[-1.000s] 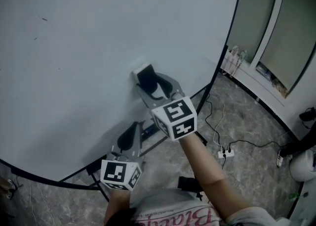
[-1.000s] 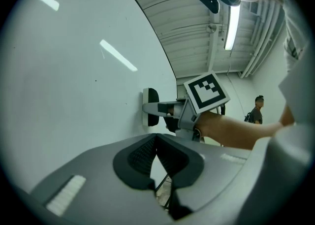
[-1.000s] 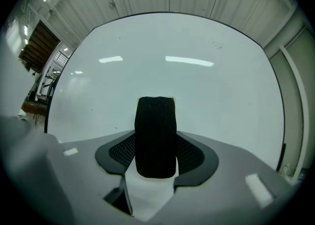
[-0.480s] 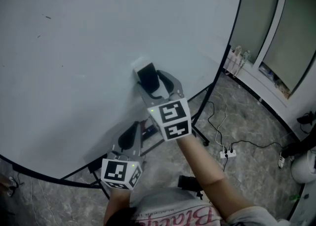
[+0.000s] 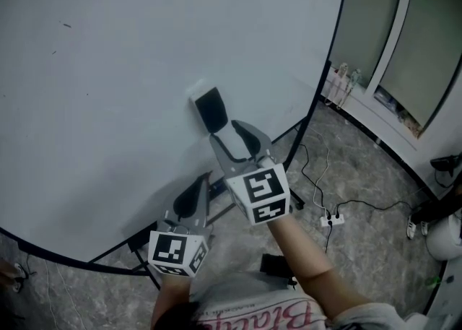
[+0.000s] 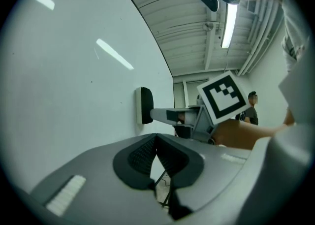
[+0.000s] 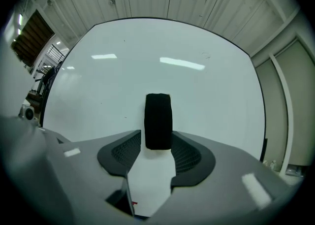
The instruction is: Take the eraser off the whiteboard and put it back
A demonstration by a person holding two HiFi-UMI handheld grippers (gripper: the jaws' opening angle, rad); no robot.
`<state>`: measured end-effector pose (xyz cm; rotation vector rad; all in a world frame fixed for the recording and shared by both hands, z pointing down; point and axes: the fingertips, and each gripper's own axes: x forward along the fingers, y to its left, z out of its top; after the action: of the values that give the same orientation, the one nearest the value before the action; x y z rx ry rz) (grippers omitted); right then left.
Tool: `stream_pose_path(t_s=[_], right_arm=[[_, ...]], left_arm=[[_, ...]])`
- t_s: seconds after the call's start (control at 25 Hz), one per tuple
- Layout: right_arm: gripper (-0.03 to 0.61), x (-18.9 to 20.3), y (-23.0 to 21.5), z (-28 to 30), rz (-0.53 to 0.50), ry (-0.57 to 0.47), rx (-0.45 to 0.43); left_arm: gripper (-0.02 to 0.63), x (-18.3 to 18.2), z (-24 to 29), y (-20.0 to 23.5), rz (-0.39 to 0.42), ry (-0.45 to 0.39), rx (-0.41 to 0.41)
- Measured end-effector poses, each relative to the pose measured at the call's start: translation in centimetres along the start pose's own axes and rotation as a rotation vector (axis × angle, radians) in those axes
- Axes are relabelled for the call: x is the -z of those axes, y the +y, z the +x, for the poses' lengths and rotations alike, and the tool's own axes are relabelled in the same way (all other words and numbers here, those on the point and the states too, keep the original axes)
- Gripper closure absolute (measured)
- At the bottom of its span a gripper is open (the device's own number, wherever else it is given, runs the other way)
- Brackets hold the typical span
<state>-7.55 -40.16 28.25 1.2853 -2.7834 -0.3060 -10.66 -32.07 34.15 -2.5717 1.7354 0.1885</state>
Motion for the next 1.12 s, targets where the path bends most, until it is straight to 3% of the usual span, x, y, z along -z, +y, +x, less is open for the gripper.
stream_pose_path(t_s=[0.2, 0.44, 1.12], right_arm=[[0.575, 1.6, 0.4, -3.2, 0.025, 0.002, 0.026], [0.578, 3.6, 1.4, -5.6, 0.072, 0.012, -0.002], [0.580, 4.9, 3.2, -8.9, 0.054, 0.022, -0.017]], left_arm=[[0.615, 0.2, 0.1, -0.6, -0.003, 0.003, 0.021], [0.615, 0.3, 0.3, -1.1, -0.006, 0.005, 0.038], [0.615, 0.2, 0.2, -1.2, -0.024, -0.005, 0.059]])
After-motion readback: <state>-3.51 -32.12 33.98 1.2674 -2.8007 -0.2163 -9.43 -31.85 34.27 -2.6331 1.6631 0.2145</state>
